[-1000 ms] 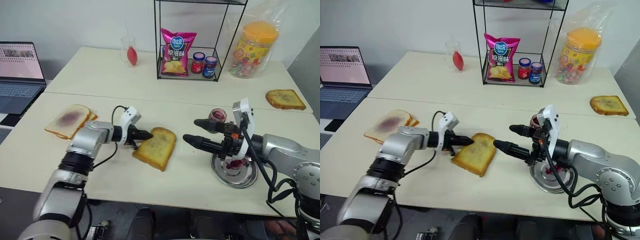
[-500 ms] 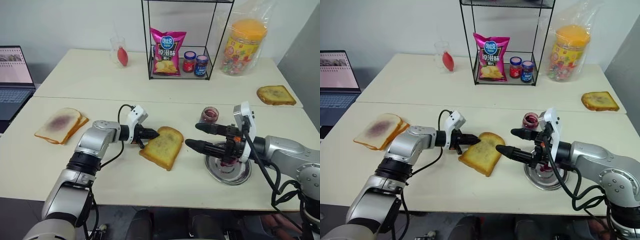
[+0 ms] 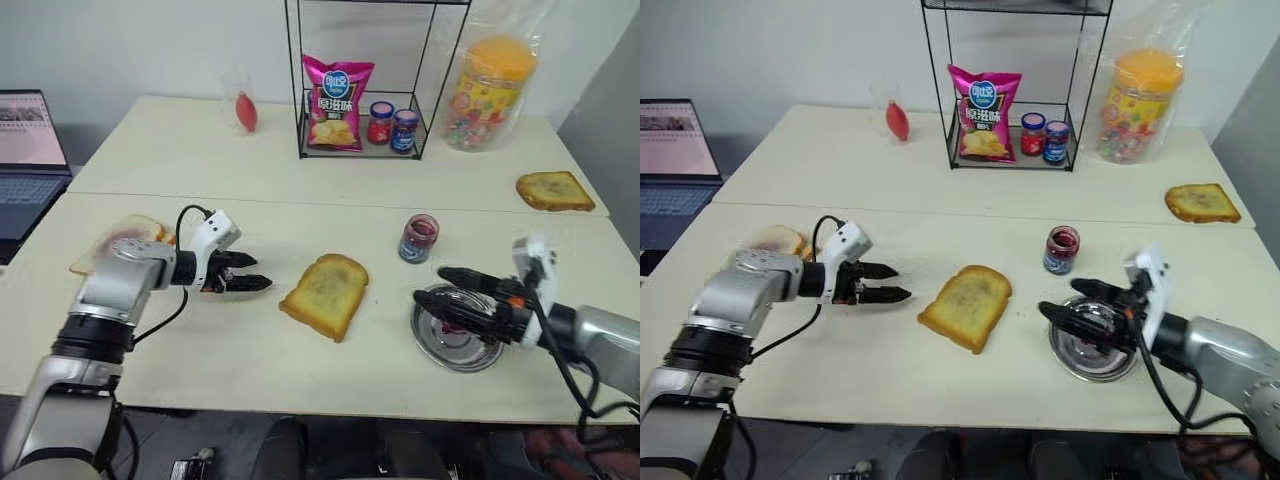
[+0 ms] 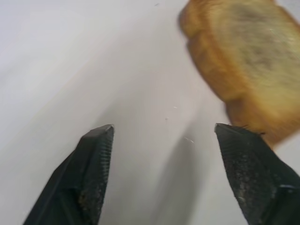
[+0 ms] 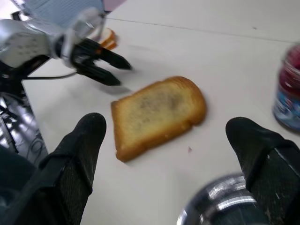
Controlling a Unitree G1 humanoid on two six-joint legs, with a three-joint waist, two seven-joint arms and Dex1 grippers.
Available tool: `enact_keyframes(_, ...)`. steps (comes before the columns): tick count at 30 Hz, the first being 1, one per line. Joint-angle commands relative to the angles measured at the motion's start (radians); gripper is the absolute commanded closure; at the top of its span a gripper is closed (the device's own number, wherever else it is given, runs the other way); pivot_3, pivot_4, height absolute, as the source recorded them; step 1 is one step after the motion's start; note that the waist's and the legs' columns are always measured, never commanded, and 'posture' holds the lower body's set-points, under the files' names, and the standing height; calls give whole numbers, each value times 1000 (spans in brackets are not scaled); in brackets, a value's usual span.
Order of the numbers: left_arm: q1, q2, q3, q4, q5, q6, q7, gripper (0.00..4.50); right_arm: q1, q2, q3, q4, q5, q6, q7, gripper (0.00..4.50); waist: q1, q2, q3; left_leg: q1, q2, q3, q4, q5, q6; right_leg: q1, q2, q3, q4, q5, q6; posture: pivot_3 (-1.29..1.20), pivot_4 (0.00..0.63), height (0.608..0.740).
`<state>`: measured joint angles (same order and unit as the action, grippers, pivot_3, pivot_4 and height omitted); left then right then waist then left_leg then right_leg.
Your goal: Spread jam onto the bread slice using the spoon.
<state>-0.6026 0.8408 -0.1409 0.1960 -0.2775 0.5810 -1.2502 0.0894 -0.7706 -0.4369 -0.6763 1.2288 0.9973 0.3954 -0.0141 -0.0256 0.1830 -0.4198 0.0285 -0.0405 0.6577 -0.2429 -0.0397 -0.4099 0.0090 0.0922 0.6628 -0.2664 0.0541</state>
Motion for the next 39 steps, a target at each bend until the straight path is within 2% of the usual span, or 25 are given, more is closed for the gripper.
enact_keyframes(1,-44,-15,47,-128,-97,-28,-86,72,158,23,-192,-7,122,-20,-29,0,9,0,0,0,0,0,0,0,0,1,-1,0,0,0,0,0,150,740)
enact_keyframes(3,-42,-19,49,-155,-117,-28,-107,72,228,36,-245,19,157,-28,-23,0,6,0,0,1,-1,3,2,0,0,1,-2,3,0,0,1,0,150,740)
enact_keyframes(6,-20,-5,6,-234,-100,-200,-227,72,325,123,-313,111,209,-66,-51,0,-4,0,0,3,-1,5,2,0,0,2,-1,4,0,1,3,0,150,740)
enact_keyframes(7,-32,-26,-5,-235,-92,-252,-241,72,323,151,-308,149,231,-79,-66,0,-7,0,0,4,-1,5,2,0,0,3,0,4,0,1,2,0,150,740)
enact_keyframes(10,-99,-110,-29,-226,-106,-283,-237,72,272,202,-266,268,237,-100,-88,0,-16,0,0,5,0,6,2,0,0,3,0,6,0,-1,-3,0,150,740)
enact_keyframes(16,-172,-202,-44,-216,-119,-241,-207,72,120,222,-192,473,161,-123,-89,0,-32,1,0,6,-1,9,3,0,0,3,3,9,0,2,-3,0,150,740)
enact_keyframes(17,-169,-203,-42,-217,-118,-239,-203,72,99,223,-184,495,147,-127,-87,0,-33,2,0,5,0,9,3,0,0,3,4,8,0,4,1,0,150,740)
enact_keyframes(25,-103,-170,-18,-287,-141,-186,-180,72,-38,252,-96,611,43,-145,-49,0,-37,4,0,4,1,6,1,-1,2,1,6,7,1,3,0,0,150,740)
enact_keyframes(33,-63,-160,-10,-335,-153,-161,-134,72,-93,277,-94,663,7,-149,-49,0,-38,4,0,5,1,6,3,-1,2,2,5,7,1,4,1,0,150,740)
enact_keyframes(39,-57,-157,-10,-331,-154,-164,-126,0,-100,279,-107,660,20,-131,-34,1049,-38,4,0,5,1,6,3,-1,2,2,6,7,2,4,1,0,150,740)
